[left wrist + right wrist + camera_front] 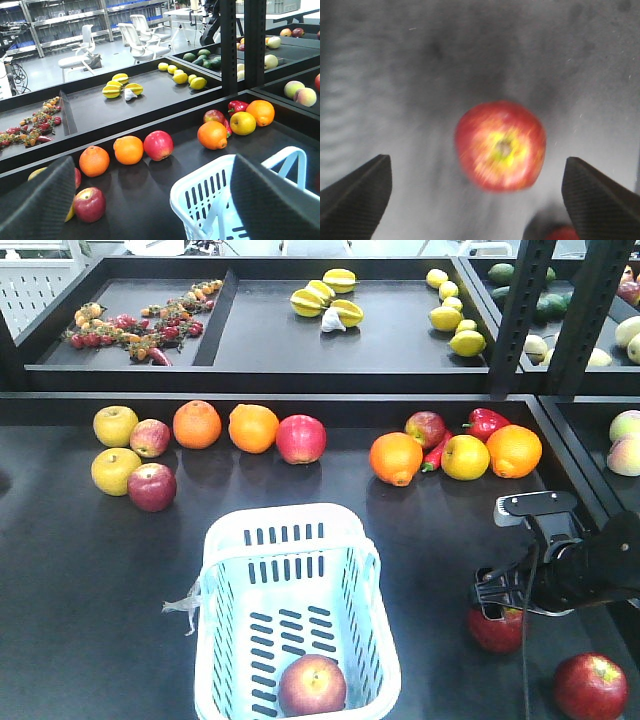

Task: Pick three apples into basket with both arms
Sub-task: 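Move the right gripper back down onto the next red apple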

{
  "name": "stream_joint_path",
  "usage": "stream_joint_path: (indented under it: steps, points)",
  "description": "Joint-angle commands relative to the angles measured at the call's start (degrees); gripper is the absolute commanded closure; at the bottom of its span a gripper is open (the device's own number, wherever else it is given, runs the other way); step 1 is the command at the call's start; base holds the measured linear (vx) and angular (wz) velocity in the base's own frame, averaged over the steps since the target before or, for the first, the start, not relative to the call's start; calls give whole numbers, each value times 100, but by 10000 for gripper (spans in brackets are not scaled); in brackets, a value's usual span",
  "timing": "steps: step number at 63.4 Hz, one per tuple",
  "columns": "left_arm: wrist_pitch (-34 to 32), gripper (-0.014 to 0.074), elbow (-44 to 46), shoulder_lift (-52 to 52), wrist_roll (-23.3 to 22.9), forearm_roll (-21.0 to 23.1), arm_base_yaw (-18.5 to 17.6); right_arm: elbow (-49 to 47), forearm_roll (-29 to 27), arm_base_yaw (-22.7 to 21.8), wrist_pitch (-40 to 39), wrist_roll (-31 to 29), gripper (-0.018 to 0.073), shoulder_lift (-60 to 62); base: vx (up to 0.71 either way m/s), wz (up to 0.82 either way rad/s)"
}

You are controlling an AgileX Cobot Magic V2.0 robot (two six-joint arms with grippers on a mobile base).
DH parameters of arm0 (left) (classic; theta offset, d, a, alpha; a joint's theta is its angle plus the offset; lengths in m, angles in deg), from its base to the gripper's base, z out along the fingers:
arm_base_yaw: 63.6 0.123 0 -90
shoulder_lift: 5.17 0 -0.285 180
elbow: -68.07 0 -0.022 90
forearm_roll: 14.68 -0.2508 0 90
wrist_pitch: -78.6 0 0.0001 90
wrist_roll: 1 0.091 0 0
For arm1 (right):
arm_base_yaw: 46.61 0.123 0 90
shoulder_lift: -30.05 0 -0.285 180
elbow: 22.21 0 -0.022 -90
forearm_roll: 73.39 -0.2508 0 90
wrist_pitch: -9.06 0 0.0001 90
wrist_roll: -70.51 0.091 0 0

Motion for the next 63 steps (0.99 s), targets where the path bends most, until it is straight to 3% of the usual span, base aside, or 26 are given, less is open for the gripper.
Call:
stream_joint_path:
  steps: [1,45,63]
  points:
    - [-389,4,132,56,-57,-8,14,-136,34,-43,-391,-56,-85,53,0,0]
    - [-389,4,132,56,-57,-8,14,-136,34,-43,-1181,-75,-62,-775,0,0]
    - [-389,4,132,56,-57,-8,14,-136,28,-43,-1234,-75,-3,-1147,0,0]
